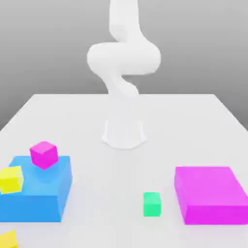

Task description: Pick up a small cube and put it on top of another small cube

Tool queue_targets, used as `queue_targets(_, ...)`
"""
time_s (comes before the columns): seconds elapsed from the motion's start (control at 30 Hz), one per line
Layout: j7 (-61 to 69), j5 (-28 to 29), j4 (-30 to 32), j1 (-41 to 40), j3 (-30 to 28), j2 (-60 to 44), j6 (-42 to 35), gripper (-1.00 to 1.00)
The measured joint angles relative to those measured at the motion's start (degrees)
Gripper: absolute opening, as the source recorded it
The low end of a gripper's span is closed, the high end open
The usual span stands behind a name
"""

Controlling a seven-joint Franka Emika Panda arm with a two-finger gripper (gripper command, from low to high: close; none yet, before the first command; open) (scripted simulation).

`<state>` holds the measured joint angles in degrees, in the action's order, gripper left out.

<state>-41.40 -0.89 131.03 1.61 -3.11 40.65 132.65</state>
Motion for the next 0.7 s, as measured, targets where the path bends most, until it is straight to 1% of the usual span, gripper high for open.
queue_targets(0.2,11.7,-3.3,-1.8,3.5,-7.8,-12.6,2.2,0.00)
queue_targets(0.4,24.5,-8.5,-3.6,5.6,-14.5,-25.0,4.3,0.00)
queue_targets(0.57,35.8,-13.8,-5.1,5.0,-18.0,-35.6,5.8,0.00)
queue_targets(0.7,44.5,-17.5,-6.4,2.7,-19.0,-44.0,7.1,0.00)
